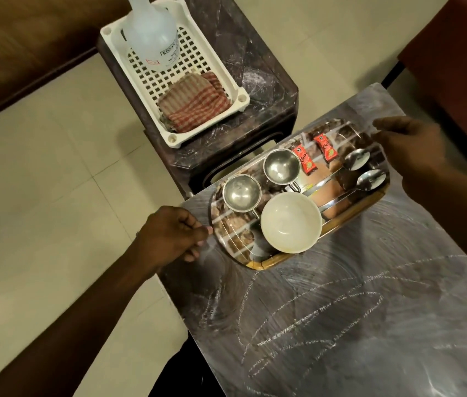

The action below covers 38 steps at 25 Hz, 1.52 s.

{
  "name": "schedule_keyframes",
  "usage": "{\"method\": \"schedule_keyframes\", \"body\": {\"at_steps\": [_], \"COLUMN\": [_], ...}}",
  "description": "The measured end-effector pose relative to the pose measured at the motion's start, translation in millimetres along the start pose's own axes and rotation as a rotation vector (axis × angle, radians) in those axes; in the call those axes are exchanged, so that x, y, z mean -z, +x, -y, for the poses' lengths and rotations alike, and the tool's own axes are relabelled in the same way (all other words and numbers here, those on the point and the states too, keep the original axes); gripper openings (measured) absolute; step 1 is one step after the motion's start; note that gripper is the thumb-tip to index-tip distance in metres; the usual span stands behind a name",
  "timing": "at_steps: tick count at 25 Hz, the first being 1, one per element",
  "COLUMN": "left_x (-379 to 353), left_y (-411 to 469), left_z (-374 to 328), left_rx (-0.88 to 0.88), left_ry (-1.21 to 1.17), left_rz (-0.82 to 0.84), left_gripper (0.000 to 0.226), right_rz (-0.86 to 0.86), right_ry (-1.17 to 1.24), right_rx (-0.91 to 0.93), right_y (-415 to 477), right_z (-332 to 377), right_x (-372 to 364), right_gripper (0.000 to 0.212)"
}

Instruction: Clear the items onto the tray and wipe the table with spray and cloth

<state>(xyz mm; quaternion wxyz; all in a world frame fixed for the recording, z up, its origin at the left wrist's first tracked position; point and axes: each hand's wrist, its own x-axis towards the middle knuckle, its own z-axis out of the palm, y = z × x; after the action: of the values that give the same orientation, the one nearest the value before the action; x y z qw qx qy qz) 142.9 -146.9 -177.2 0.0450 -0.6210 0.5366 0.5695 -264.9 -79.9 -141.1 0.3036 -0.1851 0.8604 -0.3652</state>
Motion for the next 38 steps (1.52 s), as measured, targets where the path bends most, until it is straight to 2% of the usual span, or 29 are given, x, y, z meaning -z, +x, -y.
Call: {"method": "schedule_keyframes", "body": {"at_steps": [5, 10, 13, 16, 19, 23, 27, 32, 35, 38], "left_x": [48, 98, 120, 142, 171, 220, 274, 320, 325, 325], "left_y": [-33, -126, -167, -197, -201, -189, -162, -103, -56, -4], "left_z": [-39, -96, -119, -137, -146, -148, -149, -169, -193, -219], "left_rx": [-0.171, -0.328, -0.438, -0.575, -0.645, -0.728, -0.851, -0.810, -0.708, -0.512], "left_ry": [0.128, 0.314, 0.469, 0.529, 0.547, 0.593, 0.721, 0.768, 0.744, 0.492], "left_rz": [-0.091, -0.086, -0.085, -0.033, -0.050, -0.060, -0.046, 0.024, 0.102, 0.152], "left_gripper": [0.021, 0.010, 0.019, 0.028, 0.032, 0.031, 0.032, 0.047, 0.054, 0.059], "right_rz": [-0.026, 0.076, 0.178, 0.180, 0.173, 0.191, 0.113, 0.097, 0.099, 0.141], "right_ry": [0.037, 0.165, 0.147, 0.162, 0.042, -0.007, -0.092, -0.114, -0.108, -0.083], "right_rx": [0.163, 0.139, 0.134, 0.109, 0.150, 0.064, 0.005, -0.021, -0.054, -0.083], "right_y": [-81, -202, -255, -298, -320, -333, -333, -319, -294, -252], "right_z": [39, 85, 106, 127, 144, 169, 194, 216, 222, 231], "right_x": [12, 11, 2, -1, -10, -32, -69, -116, -137, -152], "right_gripper": [0.027, 0.021, 0.020, 0.021, 0.027, 0.030, 0.035, 0.045, 0.054, 0.062]}}
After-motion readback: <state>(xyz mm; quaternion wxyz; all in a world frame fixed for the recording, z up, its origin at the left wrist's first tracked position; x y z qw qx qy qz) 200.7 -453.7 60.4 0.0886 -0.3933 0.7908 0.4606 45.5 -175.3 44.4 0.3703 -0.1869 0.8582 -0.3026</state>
